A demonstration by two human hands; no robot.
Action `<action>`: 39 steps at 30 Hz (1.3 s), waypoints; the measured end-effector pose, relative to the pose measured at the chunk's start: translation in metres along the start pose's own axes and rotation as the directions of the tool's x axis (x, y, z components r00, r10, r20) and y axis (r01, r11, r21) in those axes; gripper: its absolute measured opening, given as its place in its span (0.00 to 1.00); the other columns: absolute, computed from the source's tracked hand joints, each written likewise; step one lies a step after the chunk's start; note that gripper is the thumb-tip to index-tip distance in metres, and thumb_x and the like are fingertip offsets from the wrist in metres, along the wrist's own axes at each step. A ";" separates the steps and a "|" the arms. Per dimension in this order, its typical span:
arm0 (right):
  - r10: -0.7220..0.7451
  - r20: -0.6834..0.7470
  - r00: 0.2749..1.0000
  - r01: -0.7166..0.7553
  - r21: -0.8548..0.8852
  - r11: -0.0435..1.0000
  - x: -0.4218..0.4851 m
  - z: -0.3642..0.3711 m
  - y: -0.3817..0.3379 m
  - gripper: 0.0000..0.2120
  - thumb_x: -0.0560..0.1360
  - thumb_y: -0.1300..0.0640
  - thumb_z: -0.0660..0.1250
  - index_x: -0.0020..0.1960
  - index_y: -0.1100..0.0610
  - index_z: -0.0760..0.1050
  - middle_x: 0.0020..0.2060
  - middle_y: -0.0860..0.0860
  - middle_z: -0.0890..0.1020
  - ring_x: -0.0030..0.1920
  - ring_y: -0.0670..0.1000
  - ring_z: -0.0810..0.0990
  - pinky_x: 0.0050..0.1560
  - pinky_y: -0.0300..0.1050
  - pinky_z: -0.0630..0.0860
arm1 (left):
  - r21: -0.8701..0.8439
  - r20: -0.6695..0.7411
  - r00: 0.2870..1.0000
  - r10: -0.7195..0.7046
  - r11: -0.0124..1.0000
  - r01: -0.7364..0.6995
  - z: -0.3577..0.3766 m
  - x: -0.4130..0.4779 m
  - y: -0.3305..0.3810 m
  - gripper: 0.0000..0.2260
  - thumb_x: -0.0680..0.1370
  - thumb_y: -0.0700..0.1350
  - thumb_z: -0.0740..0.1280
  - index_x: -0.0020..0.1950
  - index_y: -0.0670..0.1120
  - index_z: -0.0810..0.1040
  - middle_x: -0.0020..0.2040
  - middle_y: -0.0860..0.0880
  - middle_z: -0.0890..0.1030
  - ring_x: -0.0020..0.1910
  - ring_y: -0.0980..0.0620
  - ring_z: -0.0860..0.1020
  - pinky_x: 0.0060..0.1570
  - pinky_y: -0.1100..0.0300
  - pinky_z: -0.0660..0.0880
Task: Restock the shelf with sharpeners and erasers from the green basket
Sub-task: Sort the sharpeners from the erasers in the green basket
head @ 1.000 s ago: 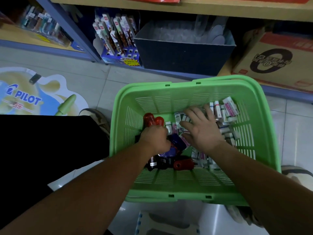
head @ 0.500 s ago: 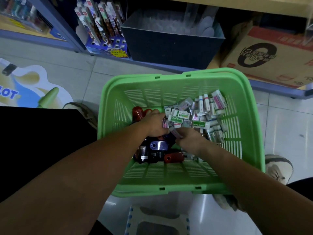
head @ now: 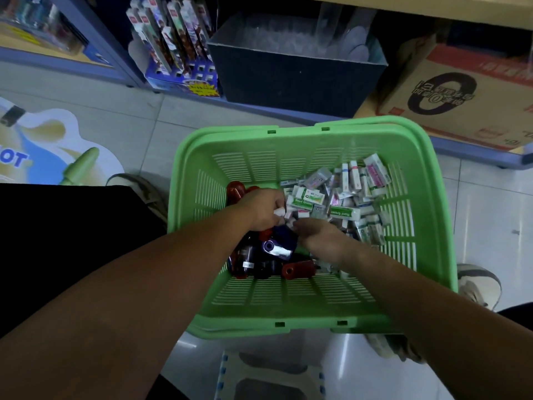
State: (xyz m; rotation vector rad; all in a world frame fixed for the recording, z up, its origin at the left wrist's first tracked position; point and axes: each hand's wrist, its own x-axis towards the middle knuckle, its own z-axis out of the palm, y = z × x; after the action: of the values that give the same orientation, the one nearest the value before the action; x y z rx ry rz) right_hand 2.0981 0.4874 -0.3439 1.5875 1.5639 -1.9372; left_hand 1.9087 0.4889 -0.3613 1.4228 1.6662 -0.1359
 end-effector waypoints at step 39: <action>-0.325 -0.044 0.945 0.163 -0.796 0.583 -0.060 -0.063 -0.014 0.16 0.79 0.50 0.71 0.66 0.51 0.80 0.61 0.52 0.84 0.59 0.53 0.80 0.62 0.53 0.79 | 0.044 0.062 0.998 0.030 0.999 -0.032 0.051 -0.035 0.021 0.16 0.80 0.42 0.71 0.67 0.49 0.81 0.66 0.49 0.80 0.62 0.47 0.79 0.62 0.50 0.79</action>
State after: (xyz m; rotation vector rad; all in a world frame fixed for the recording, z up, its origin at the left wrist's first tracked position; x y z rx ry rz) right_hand 2.1508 0.5171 -0.2798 1.1894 2.3587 -0.8819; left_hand 1.9513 0.4395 -0.3571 1.4632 1.5995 -0.1986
